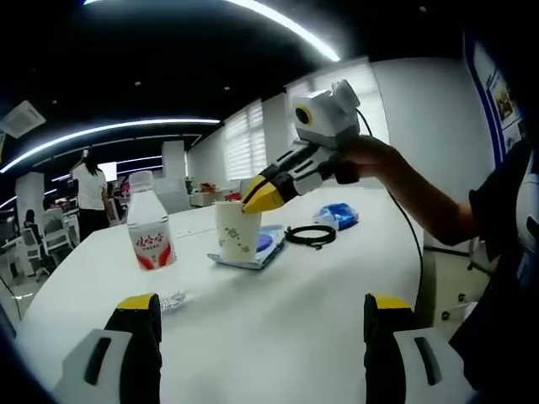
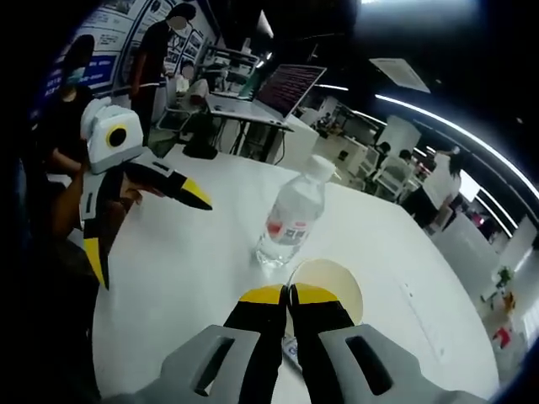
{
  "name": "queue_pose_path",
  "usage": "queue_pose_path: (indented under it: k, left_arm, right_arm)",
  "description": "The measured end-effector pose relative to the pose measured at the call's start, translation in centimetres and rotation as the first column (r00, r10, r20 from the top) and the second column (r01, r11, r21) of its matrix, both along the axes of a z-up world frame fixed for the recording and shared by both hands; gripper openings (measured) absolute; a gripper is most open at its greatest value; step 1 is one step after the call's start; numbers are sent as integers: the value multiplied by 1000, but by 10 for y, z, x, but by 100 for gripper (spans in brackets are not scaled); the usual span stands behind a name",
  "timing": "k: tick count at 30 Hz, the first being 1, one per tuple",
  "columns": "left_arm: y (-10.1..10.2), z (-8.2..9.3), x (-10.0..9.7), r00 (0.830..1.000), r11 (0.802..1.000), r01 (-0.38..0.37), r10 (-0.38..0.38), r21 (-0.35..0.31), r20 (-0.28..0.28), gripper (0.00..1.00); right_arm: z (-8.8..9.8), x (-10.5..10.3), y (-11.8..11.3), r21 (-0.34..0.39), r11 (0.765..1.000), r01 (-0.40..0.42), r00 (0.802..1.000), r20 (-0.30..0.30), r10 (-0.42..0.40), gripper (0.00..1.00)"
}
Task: Arrange the tabletop items into an orderly group along one side of the table until the central work area is clear of visible clutter.
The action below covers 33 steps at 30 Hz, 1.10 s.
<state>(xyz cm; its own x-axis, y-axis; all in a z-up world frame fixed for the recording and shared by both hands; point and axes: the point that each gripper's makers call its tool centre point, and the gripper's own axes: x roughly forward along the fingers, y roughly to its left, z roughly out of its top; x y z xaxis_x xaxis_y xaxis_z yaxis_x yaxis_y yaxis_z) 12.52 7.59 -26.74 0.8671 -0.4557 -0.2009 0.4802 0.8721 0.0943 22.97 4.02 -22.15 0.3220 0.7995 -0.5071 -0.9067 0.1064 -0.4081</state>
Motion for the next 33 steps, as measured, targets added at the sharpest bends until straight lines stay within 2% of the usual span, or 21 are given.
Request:
queue_pose_path:
  k: [10,19,29,33]
  left_arm:
    - [11,-2,-5,1000,1000,-18,18,4,-7,100]
    - [13,-3,-8,1000,1000,-16,16,7,-8,100]
    - [19,-7,-9,1000,1000,-25,25,4,-18,100]
    - [20,-9,-11,999,1000,-30,30,5,-22,100]
  right_arm:
    - [-13,-3,12,-20,1000,-11,1000,-3,11,0]
    - [-31,2,15,-72,997,5,999,33,-3,0]
    - [-40,8,21,-99,995,11,999,47,-6,0]
    - [-37,11,23,-95,995,16,998,54,-11,0]
